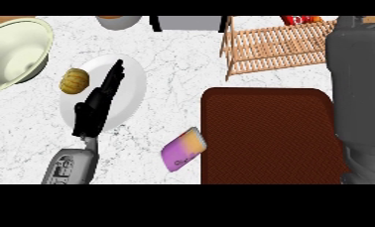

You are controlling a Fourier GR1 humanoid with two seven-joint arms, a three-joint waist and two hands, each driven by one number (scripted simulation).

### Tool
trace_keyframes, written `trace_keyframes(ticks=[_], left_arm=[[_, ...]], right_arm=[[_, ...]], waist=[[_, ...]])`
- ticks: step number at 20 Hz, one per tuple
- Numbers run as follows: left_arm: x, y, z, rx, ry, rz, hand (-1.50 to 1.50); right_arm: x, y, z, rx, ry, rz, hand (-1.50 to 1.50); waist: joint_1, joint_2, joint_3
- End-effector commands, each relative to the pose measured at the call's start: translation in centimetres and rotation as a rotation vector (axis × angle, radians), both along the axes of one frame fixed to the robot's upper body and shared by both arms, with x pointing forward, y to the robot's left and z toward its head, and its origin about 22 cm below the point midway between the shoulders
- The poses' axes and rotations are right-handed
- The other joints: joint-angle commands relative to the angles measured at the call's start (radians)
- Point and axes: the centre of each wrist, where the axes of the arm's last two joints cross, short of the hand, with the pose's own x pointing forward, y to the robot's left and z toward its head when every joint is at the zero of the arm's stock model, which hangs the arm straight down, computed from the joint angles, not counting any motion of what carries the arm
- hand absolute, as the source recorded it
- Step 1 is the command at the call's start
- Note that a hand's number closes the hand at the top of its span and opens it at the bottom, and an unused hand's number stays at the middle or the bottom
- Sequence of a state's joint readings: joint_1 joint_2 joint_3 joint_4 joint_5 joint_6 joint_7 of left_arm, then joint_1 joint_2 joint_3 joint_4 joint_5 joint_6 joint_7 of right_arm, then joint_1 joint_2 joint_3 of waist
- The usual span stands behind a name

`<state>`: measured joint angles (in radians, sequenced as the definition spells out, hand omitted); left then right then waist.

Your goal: Pick the eggplant from the tray and place it in the tiered shelf

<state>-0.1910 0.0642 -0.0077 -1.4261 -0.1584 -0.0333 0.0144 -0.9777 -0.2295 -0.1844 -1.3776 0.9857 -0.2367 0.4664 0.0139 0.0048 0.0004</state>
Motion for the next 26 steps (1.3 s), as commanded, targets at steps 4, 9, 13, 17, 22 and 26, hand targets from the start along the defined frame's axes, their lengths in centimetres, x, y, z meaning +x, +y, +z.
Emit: trace_keyframes(ticks=[4, 9, 13, 17, 22, 26], left_arm=[[-0.6, 0.5, 1.0, 0.013, 0.007, 0.013, 0.00], [0.4, -0.7, 0.4, 0.015, -0.001, 0.008, 0.00], [0.1, -1.1, 1.1, -0.005, 0.005, 0.015, 0.00], [-0.8, 0.4, 0.8, 0.003, -0.014, -0.002, 0.00], [-1.3, -0.4, 1.8, -0.005, 0.006, 0.006, 0.00], [-0.5, 0.7, 0.9, -0.004, 0.011, 0.010, 0.00]], right_arm=[[2.1, -2.2, -1.7, 0.084, -0.032, 0.035, 1.50], [4.3, -3.1, -1.7, 0.084, -0.036, 0.040, 1.50], [3.7, -7.3, -2.0, -0.011, 0.057, -0.250, -1.50], [3.5, -7.3, -4.0, 0.009, 0.079, -0.266, -1.50], [2.7, -6.5, -5.2, 0.145, 0.038, -0.223, -1.50], [1.9, -8.5, -2.3, 0.236, 0.014, -0.113, -1.50]], waist=[[-0.004, -0.004, 0.000], [-0.003, -0.002, -0.001], [-0.011, -0.006, -0.001], [-0.009, -0.006, -0.001], [-0.008, -0.007, 0.000], [-0.013, -0.007, 0.000]])
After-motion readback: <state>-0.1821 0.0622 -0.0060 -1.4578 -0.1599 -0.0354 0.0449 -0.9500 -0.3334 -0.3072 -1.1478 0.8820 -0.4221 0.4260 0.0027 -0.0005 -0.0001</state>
